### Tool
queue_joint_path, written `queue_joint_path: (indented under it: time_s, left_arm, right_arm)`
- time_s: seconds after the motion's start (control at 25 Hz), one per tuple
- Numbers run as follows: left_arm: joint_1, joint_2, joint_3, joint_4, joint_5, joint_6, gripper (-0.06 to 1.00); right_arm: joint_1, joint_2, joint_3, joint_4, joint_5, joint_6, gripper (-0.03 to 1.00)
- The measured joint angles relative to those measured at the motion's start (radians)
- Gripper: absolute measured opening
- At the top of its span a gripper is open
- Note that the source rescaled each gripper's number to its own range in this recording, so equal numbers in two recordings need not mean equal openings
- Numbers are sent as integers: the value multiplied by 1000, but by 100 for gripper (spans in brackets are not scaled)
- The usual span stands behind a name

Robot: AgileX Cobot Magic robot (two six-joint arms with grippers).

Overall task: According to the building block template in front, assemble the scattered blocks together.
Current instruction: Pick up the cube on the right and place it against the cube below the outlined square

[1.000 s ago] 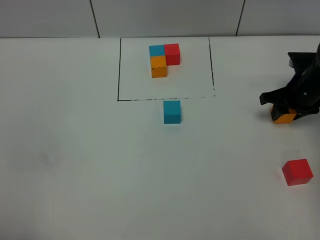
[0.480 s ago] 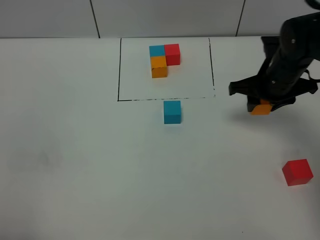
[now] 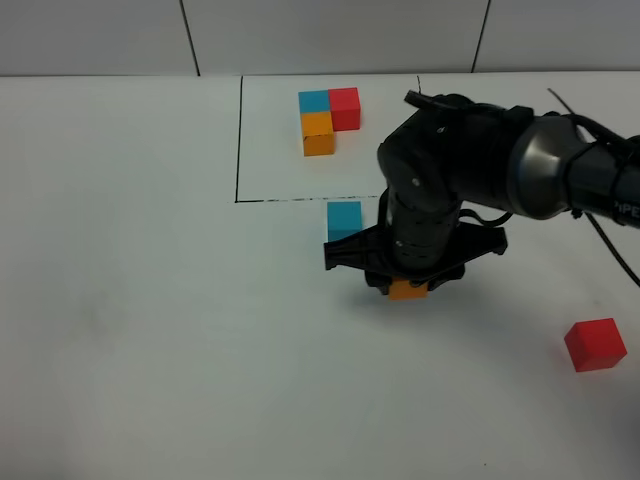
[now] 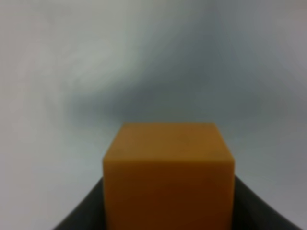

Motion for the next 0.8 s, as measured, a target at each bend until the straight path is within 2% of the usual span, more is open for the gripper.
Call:
queue_joint_path:
  time_s: [0.2,0.8]
  left_arm:
    - [0,0,0,0,0,-1,76]
    - [0,0,0,0,0,0,76]
  right_arm:
    - [51,68,-38,-2,-25,65,2]
    - [57,257,-210,-16,-21,22,2]
